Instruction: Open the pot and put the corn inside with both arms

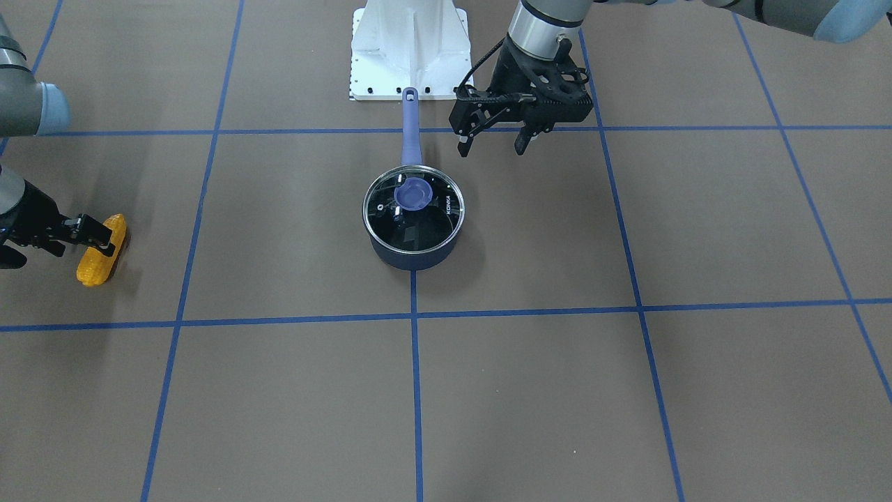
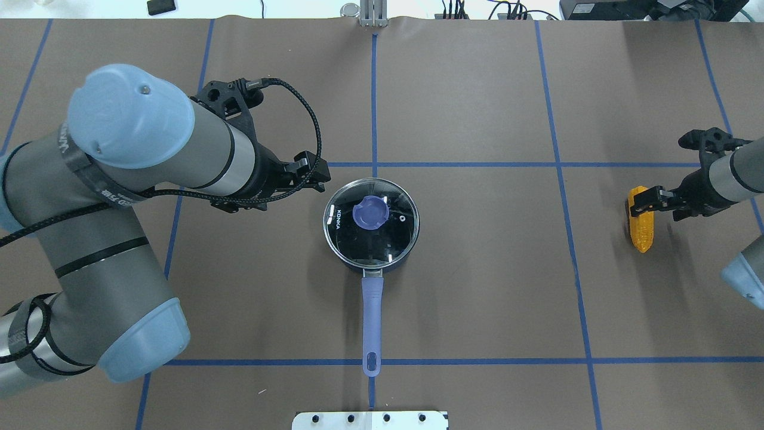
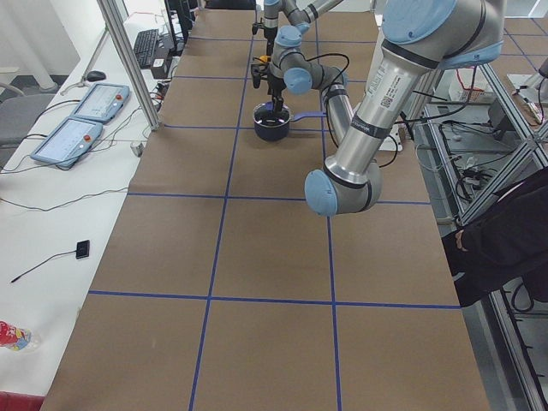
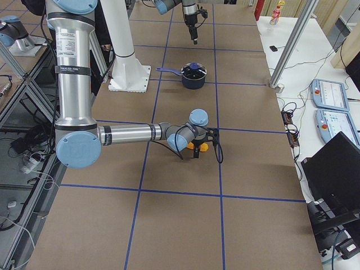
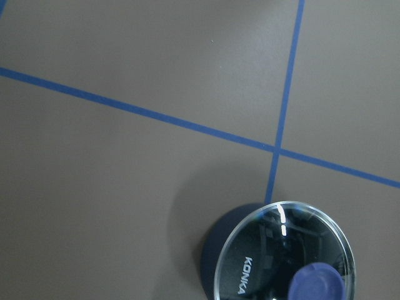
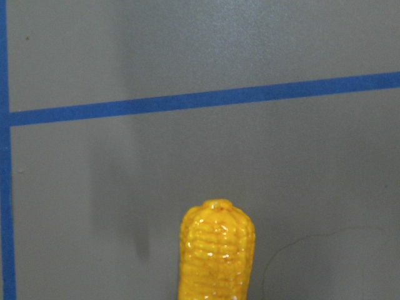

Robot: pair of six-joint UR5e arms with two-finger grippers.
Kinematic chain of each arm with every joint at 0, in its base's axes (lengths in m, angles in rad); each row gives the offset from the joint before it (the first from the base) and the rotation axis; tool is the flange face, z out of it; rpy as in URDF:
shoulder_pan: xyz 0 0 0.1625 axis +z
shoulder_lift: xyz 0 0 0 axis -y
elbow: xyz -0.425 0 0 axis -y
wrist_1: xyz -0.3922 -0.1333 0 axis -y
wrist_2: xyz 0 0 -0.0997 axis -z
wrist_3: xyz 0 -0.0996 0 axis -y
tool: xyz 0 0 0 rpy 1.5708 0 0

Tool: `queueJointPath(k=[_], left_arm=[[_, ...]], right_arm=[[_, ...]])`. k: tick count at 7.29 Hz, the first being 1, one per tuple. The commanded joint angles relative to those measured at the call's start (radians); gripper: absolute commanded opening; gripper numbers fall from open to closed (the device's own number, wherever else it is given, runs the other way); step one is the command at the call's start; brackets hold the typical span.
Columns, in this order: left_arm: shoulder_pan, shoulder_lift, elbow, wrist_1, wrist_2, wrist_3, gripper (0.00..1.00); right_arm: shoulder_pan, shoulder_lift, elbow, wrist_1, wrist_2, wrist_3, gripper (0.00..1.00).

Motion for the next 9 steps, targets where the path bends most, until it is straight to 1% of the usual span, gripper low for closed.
queueJointPath(k=[1,4,5,6,7,8,9], left_arm=[[0.012,-0.010,0.004,0.000,0.004,-0.016,0.98],[0.014,-0.010,0.005,-0.002,0.005,-0.014,0.98],[0.014,-0.010,0.005,0.000,0.005,-0.014,0.98],[0.016,-0.010,0.005,-0.002,0.005,-0.014,0.98],[0.016,-0.010,0.007,-0.002,0.005,-0.014,0.98],[0.017,-0.022,0.014,-0.002,0.005,-0.014,0.98],[0.017,-0.045,0.045,-0.002,0.005,-0.014,0.98]], right_arm=[[-0.007,0.014,-0.005,0.006,0.000,0.005,0.97],[-0.007,0.021,-0.006,0.006,0.009,0.005,0.64],[-0.007,0.031,-0.008,0.006,0.015,0.002,0.59],[-0.007,0.038,-0.006,0.005,0.020,0.004,0.49],[-0.007,0.044,-0.006,0.002,0.024,0.004,0.42],[-0.007,0.049,-0.008,-0.001,0.046,0.004,0.38],[-0.007,0.057,-0.006,-0.003,0.056,0.004,0.31]])
